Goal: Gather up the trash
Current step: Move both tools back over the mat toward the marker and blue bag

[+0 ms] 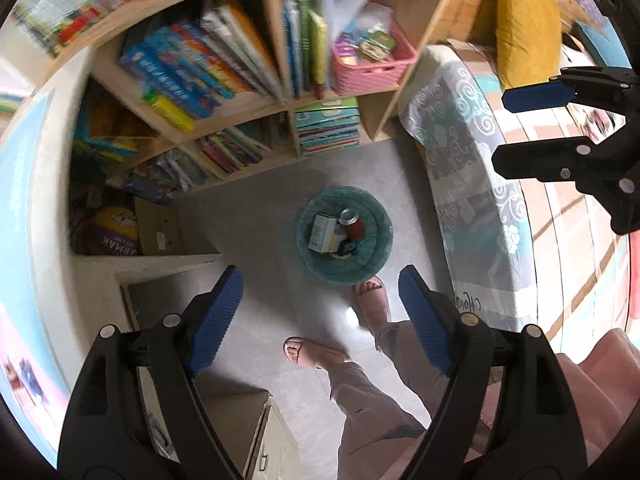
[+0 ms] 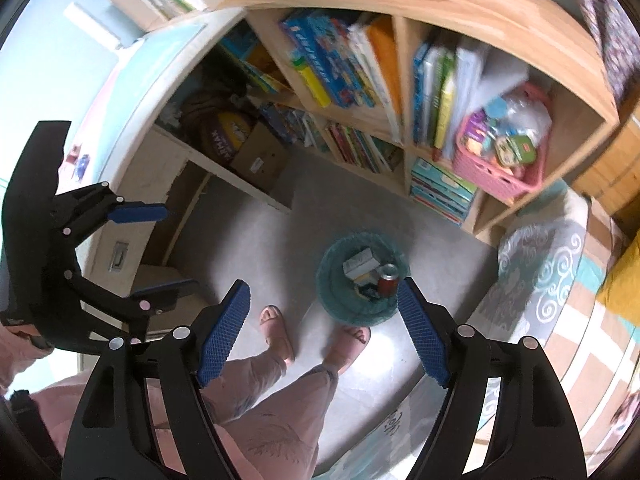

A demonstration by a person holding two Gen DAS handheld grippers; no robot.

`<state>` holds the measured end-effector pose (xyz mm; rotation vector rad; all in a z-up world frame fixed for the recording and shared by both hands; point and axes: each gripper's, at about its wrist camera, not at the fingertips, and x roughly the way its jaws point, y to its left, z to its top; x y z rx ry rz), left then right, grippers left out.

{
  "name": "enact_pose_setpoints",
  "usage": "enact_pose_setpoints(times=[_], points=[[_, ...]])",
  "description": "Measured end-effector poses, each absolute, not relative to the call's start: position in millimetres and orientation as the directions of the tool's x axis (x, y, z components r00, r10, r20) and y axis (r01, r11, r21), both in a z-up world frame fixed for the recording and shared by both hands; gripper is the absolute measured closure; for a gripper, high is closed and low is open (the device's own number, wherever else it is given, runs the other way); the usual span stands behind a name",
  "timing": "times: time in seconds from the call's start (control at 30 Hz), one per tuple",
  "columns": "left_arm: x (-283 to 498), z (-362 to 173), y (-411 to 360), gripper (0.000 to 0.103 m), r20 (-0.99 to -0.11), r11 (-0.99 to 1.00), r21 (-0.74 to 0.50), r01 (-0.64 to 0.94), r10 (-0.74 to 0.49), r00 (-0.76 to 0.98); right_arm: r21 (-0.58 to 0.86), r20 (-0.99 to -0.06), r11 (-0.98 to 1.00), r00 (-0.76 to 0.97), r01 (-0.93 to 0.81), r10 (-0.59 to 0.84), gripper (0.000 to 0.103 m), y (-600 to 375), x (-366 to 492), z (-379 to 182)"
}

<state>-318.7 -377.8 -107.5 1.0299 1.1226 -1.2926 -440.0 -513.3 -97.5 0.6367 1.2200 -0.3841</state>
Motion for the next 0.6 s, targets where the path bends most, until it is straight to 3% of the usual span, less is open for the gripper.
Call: enact_pose_setpoints(times=[0.23,0.6], points=[[-256.0,-81.9,-327.0,0.025,-0.977,0.206,0.007,0.979,-0.208,0.050,0.248,-0.933,0.862,0.348,0.442,0.090,0.027,-488.1,-370.8,-76.9],[-136.8,-60.1,-178.5,0.025,-0.964,0.512,0.099,0.853,-0.165,0.210,0.239,-0.909,0.960,0.381,0.143,0.170,0.027,-391.9,-227.3,-48.0]])
